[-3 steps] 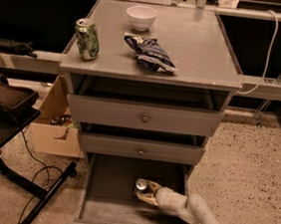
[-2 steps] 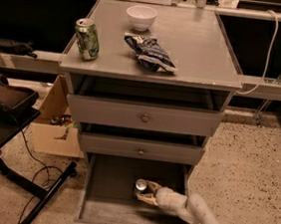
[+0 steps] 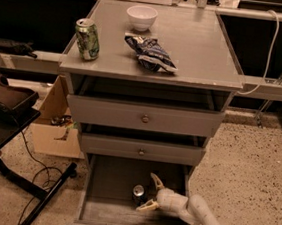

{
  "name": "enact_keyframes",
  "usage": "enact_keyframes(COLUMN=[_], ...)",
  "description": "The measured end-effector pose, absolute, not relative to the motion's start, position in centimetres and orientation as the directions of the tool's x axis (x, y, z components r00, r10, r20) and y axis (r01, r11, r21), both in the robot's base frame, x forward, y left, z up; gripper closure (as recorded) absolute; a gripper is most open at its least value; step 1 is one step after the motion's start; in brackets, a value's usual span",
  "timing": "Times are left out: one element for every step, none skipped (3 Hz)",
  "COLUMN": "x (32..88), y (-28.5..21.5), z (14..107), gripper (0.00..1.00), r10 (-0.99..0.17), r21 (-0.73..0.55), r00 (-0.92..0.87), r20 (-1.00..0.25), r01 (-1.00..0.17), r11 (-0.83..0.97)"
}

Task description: Place pepsi can into bottom drawer

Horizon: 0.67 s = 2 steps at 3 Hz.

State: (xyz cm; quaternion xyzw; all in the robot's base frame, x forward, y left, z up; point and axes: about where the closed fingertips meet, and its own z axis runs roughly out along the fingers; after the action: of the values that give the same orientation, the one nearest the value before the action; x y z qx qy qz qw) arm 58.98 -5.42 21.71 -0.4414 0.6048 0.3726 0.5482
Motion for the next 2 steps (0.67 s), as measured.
enact_keyframes(x=[59.0, 58.4], y=[-5.4, -6.5], z=[21.7, 24.3], gripper=[0.00, 0.00], r10=[-0.125, -0.141], r21=[-0.033, -0.072], r00=[-0.009, 0.028], r20=[-0.992, -0.990], r01=[-0.942, -0.946], r11=[0.333, 0.315])
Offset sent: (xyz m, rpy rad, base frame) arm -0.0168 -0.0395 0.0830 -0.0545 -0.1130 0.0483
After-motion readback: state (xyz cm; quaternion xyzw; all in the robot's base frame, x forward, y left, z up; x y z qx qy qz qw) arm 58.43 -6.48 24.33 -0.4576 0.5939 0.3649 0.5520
